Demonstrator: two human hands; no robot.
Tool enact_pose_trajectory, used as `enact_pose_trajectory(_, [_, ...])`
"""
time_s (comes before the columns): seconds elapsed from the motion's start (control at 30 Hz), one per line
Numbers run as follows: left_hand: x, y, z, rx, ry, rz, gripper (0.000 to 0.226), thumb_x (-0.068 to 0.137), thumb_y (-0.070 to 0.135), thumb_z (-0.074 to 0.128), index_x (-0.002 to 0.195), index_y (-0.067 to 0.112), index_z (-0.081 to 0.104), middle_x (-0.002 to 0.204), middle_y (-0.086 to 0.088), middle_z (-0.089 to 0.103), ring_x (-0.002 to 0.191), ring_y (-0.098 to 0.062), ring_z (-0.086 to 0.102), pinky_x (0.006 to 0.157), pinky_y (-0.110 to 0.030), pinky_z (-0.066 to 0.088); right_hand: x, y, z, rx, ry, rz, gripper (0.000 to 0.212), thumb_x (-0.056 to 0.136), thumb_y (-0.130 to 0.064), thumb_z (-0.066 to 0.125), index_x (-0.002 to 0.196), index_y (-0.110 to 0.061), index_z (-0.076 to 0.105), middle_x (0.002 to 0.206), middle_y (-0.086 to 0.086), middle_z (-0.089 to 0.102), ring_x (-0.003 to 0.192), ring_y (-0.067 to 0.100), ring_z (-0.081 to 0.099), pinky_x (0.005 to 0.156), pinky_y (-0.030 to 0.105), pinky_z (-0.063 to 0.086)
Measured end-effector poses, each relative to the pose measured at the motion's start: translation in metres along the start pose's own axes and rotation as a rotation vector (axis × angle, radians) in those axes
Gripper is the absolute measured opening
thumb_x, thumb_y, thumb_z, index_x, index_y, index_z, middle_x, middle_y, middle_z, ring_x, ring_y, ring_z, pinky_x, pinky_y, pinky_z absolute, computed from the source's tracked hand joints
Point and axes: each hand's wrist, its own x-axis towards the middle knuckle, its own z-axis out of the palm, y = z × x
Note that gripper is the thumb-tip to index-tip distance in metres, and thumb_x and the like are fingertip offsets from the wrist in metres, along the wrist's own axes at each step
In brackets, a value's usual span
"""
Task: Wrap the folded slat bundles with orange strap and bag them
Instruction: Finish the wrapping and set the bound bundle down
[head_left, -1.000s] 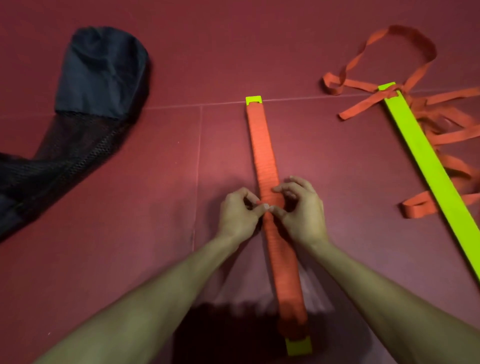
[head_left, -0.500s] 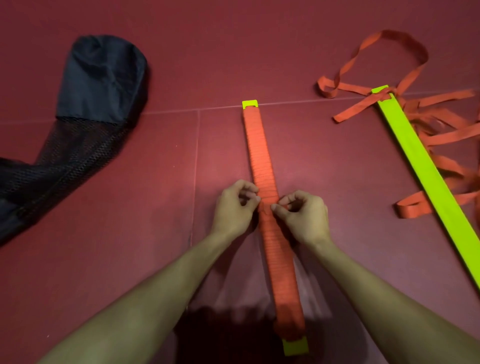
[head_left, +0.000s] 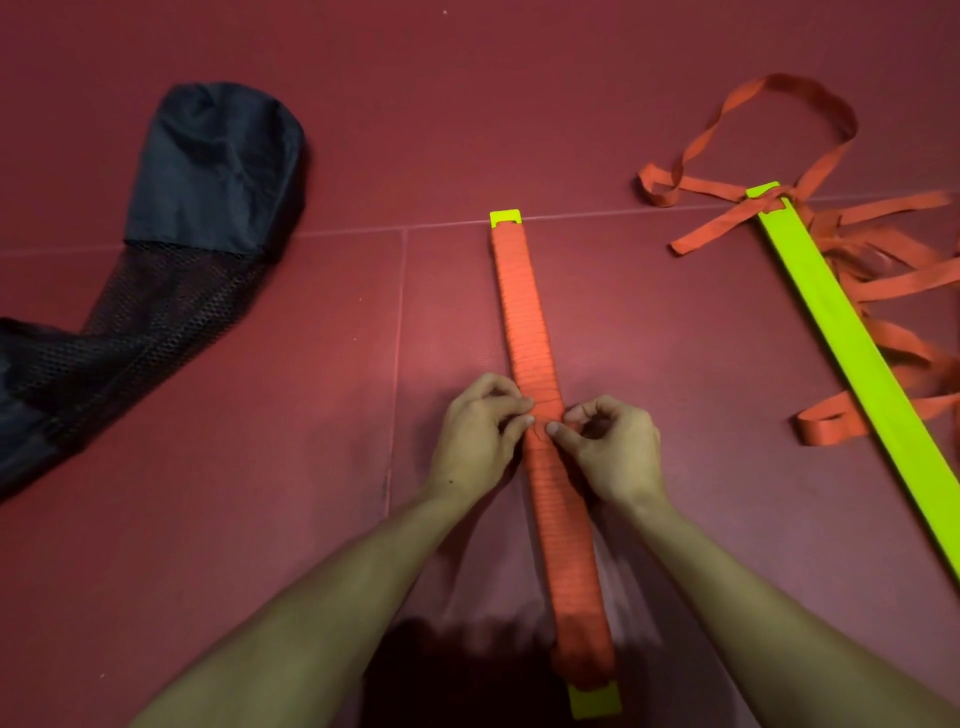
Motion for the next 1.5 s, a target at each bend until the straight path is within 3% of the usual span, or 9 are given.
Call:
enact_pose_trajectory(0.2, [0.004,0.003,0.0,0.024,-0.012,-0.016,0.005,0.08,0.003,0.071,0.083,0.004,0.075,0.092,0.006,0.06,0.079,-0.015,0.065,0.077,-0.031,0.057,-0.002,0.002,0.001,-0.003,0.011,-0.019,0.021,0.071,-0.022,0.086,0.067,-0.024,0.066,0.064,-0.012,0.066,0.059,0.002,0.06,0.061,0.013,0.042])
enact_pose_trajectory(0.33, [0.011,0.007,-0.003,-0.038,-0.061,-0.158,0.016,0.08,-0.007,0.073,0.078,0.008,0.069,0.089,0.011,0.053,0.074,-0.001,0.056,0.077,-0.012,0.046,-0.002,0.002,0.0,-0.01,0.02,-0.013,0.019,0.071,-0.024,0.086,0.067,-0.024,0.067,0.07,-0.007,0.069,0.066,0.009,0.063,0.066,0.019,0.044])
enact_pose_trajectory(0.53, [0.024,0.01,-0.006,-0.009,-0.198,-0.168,0.023,0.09,-0.004,0.062,0.08,0.017,0.057,0.095,0.01,0.044,0.087,-0.01,0.051,0.088,-0.017,0.041,0.0,0.001,0.0,-0.02,0.022,-0.023,0.023,0.069,-0.021,0.087,0.07,-0.026,0.065,0.074,-0.002,0.065,0.064,0.01,0.058,0.065,0.017,0.042])
enact_pose_trajectory(0.67, [0.021,0.001,-0.008,-0.02,-0.131,-0.085,0.018,0.082,-0.005,0.073,0.098,0.004,0.074,0.105,0.003,0.055,0.082,-0.01,0.061,0.083,-0.018,0.052,0.0,0.0,0.001,-0.007,0.018,-0.012,0.021,0.07,-0.019,0.087,0.074,-0.021,0.066,0.066,-0.006,0.059,0.058,0.006,0.053,0.057,0.008,0.04])
enact_pose_trajectory(0.8, [0.014,-0.003,-0.006,0.113,-0.108,0.06,0.01,0.08,-0.001,0.075,0.089,0.003,0.078,0.111,-0.001,0.069,0.098,-0.018,0.068,0.09,-0.027,0.052,-0.001,-0.002,0.0,0.0,0.013,-0.006,0.021,0.071,-0.018,0.086,0.074,-0.02,0.066,0.065,-0.008,0.058,0.057,0.001,0.052,0.057,0.006,0.039])
enact_pose_trajectory(0.87, [0.017,0.001,-0.005,0.08,-0.094,0.004,0.008,0.08,-0.003,0.073,0.08,0.005,0.074,0.105,0.004,0.066,0.094,-0.016,0.066,0.087,-0.027,0.051,-0.001,-0.003,0.0,0.001,0.006,-0.001,0.022,0.07,-0.019,0.087,0.074,-0.021,0.065,0.064,-0.009,0.058,0.056,0.0,0.052,0.056,0.005,0.039])
enact_pose_trajectory(1.0, [0.03,0.009,-0.004,-0.052,-0.138,-0.18,0.031,0.084,-0.008,0.067,0.068,0.018,0.06,0.099,0.006,0.06,0.074,0.003,0.054,0.077,-0.013,0.042,-0.001,-0.004,-0.003,-0.016,0.005,0.006,0.023,0.07,-0.021,0.087,0.072,-0.022,0.064,0.064,-0.01,0.059,0.056,-0.001,0.053,0.056,0.005,0.039])
enact_pose_trajectory(1.2, [0.036,0.013,-0.003,-0.104,-0.19,-0.341,0.039,0.088,-0.005,0.063,0.064,0.025,0.055,0.098,0.007,0.053,0.086,-0.006,0.051,0.077,-0.006,0.036,-0.002,-0.003,-0.002,-0.02,0.028,0.022,0.021,0.073,-0.022,0.084,0.072,-0.018,0.064,0.063,-0.009,0.061,0.058,0.002,0.055,0.057,0.005,0.038])
enact_pose_trajectory(1.5, [0.039,0.016,-0.003,-0.075,-0.225,-0.384,0.037,0.089,-0.004,0.06,0.065,0.024,0.055,0.093,0.012,0.051,0.093,-0.008,0.052,0.078,-0.003,0.034,-0.002,-0.002,-0.002,-0.024,0.028,0.044,0.02,0.076,-0.016,0.079,0.066,-0.017,0.062,0.061,-0.007,0.062,0.058,0.009,0.057,0.054,0.005,0.037])
